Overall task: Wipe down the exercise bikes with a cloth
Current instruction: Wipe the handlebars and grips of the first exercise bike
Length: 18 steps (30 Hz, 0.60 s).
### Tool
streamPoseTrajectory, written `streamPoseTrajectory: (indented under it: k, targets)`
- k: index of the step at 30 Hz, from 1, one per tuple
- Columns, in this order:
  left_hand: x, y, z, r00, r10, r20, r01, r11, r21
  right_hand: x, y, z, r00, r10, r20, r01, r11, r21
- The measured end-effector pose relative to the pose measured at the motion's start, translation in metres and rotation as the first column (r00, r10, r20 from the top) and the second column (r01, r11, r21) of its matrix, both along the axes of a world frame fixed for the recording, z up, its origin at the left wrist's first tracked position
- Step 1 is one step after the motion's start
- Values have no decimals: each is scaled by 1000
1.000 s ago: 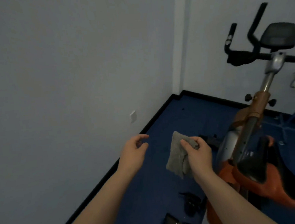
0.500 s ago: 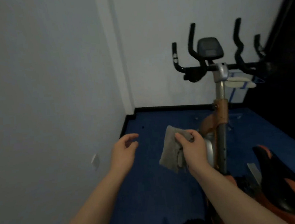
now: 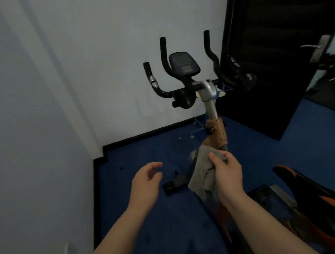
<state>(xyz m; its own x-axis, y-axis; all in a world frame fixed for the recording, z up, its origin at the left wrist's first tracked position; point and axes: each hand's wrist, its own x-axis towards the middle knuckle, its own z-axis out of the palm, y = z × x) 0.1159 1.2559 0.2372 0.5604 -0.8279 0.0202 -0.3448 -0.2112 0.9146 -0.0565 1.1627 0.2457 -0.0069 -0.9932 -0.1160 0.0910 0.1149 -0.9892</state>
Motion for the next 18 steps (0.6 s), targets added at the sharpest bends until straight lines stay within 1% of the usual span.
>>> streamPoseTrajectory:
  k: [4, 7, 9, 13, 15, 18]
  targets:
    - [38, -49, -10, 998, -49, 41, 47, 998, 42, 37, -49, 1, 997, -60, 49, 59, 998, 19]
    - [70, -97, -5, 997, -30, 67, 30, 1000, 7, 62, -87, 1, 994, -74, 79, 72, 997, 23]
    - [84, -136, 4, 998, -24, 50, 26, 999, -33, 72, -112, 2, 994, -89, 60, 88, 996, 25]
    - [95, -201, 23, 996, -85, 31, 88, 991, -101, 86, -165, 13, 990, -134, -36, 130, 987, -91]
    - [97, -223, 27, 994, -110, 11, 111, 986, -128, 99, -187, 23, 985, -162, -59, 151, 975, -166]
    - [104, -254, 24, 989, -142, -30, 137, 982, -129, 131, -217, 33, 994, -95, -49, 78, 956, -282]
